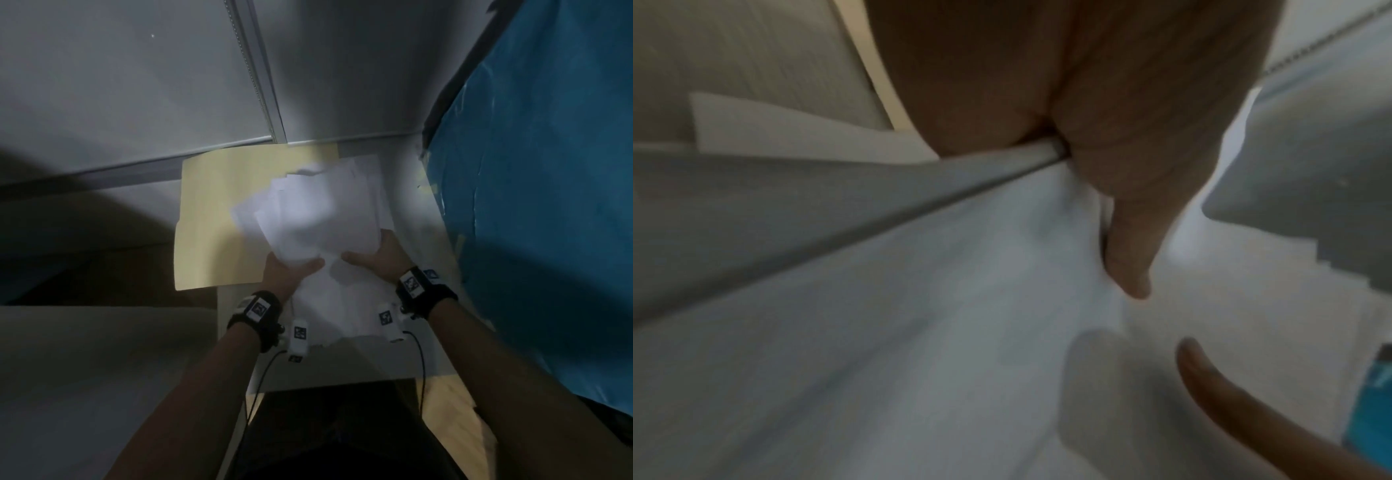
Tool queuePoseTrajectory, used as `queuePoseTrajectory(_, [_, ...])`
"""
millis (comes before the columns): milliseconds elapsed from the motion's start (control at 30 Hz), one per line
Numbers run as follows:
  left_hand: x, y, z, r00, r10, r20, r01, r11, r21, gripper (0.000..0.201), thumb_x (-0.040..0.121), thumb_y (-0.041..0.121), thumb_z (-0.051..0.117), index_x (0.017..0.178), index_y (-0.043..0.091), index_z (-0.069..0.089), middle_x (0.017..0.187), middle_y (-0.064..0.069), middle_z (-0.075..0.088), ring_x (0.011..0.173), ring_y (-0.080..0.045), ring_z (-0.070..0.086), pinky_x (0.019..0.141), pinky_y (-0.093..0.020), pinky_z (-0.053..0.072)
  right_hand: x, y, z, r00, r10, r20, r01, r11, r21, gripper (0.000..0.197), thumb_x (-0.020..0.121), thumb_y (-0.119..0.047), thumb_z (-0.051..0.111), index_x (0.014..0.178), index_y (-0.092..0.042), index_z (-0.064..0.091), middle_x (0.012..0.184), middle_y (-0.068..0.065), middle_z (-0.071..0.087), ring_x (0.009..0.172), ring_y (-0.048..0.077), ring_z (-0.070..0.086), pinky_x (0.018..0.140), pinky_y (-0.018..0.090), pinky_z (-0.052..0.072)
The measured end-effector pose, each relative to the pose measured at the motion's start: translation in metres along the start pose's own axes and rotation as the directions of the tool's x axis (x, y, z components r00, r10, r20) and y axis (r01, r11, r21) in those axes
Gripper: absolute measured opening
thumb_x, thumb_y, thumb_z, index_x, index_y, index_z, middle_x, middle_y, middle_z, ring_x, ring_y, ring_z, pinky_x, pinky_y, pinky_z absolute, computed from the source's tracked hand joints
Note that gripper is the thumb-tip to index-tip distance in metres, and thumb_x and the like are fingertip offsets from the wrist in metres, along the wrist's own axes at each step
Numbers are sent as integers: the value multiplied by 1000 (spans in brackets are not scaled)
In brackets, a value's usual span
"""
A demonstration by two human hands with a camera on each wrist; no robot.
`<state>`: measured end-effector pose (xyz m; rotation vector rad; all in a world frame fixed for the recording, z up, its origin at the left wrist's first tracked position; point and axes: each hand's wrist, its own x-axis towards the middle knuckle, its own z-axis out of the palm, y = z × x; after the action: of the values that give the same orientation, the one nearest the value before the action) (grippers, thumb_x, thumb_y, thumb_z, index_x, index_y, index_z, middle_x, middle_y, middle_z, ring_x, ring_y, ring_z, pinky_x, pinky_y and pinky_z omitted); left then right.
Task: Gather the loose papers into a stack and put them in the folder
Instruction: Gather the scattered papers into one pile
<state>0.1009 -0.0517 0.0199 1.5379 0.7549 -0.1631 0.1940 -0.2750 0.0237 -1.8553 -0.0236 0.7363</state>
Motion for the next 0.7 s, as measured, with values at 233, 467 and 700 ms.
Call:
queuePoseTrajectory(233, [-32, 51, 15, 931, 321, -175, -340, 936, -94, 65, 72, 3, 101, 130, 8, 71, 117, 11, 80, 109, 3, 76, 90, -18, 62, -41, -51, -26, 967, -101, -233, 140, 978, 156, 18, 82, -13, 89, 88, -14, 73, 87, -10, 73, 70, -16, 69, 60, 6, 52])
queuePoseTrajectory(467, [-32, 52, 12, 912, 378, -161, -360, 924, 131, 61, 58, 32, 110, 105, 29, 72, 104, 10, 77, 97, 6, 75, 84, -33, 68, -44, -56, -38, 968, -153, -201, 175, 980, 95, 56, 63, -9, 100, 107, -9, 65, 96, -11, 69, 77, -22, 66, 60, 3, 52])
queuePoseTrajectory(700, [-24, 48, 18, 905, 370, -210, -375, 927, 16, 66, 61, 14, 108, 117, 9, 74, 111, 2, 79, 105, -3, 78, 85, -24, 67, -34, -46, -21, 961, -110, -255, 164, 966, 199, 53, 64, -16, 101, 100, -32, 65, 102, -15, 71, 87, -17, 68, 70, 9, 57])
